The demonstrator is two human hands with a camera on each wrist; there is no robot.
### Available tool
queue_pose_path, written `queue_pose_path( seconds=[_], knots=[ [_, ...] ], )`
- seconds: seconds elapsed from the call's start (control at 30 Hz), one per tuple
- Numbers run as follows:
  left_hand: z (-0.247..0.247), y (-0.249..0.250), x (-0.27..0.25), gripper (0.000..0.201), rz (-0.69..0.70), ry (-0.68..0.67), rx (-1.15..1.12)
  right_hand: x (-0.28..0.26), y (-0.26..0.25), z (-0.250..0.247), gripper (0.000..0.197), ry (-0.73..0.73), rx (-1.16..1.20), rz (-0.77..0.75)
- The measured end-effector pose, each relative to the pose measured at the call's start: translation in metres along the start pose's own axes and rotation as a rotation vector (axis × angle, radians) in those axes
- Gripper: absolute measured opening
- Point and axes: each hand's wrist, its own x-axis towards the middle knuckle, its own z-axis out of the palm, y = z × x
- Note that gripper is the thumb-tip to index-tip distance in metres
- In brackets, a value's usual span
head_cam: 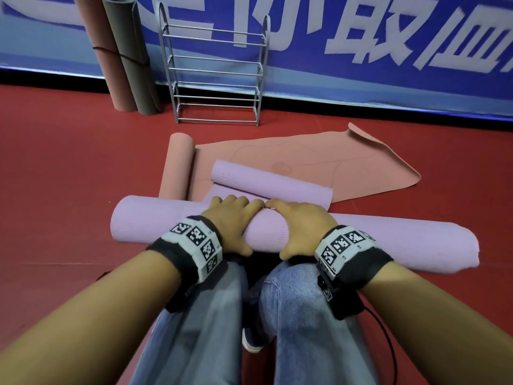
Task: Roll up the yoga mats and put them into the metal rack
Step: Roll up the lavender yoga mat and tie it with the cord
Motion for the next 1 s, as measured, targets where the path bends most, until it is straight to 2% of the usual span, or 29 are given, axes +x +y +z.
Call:
queue_pose_path(
  seconds=[0.13, 0.2, 0.37, 0.53, 0.67, 0.83, 1.0],
  knots=[
    [0.004, 0.007, -0.003, 0.123, -0.072, -0.052, 0.034, 0.007, 0.005, -0.002, 0.104, -0.043, 0.043, 0.012],
    [0.000, 0.008, 0.002, 0.126, -0.090, -0.088, 0.020, 0.010, 0.006, -0.002, 0.104, -0.058, 0.047, 0.011],
    [-0.001, 0.008, 0.015, 0.113, -0.131, -0.105, 0.030, 0.007, 0.006, 0.004, 0.111, -0.034, 0.045, -0.009],
    [0.004, 0.002, 0.024, 0.088, -0.163, -0.078, -0.031, -0.005, 0.008, 0.013, 0.134, -0.071, -0.112, 0.050],
    [0.002, 0.001, 0.027, 0.080, -0.180, -0.091, -0.089, 0.000, 0.012, 0.015, 0.123, -0.034, -0.114, 0.070],
    [-0.011, 0.003, 0.021, 0.073, -0.164, -0.121, -0.055, 0.001, 0.013, -0.006, 0.104, -0.064, -0.099, -0.008],
    [-0.037, 0.003, 0.016, 0.085, -0.074, -0.191, -0.118, -0.012, 0.017, -0.029, 0.096, -0.090, -0.001, -0.039]
  ],
)
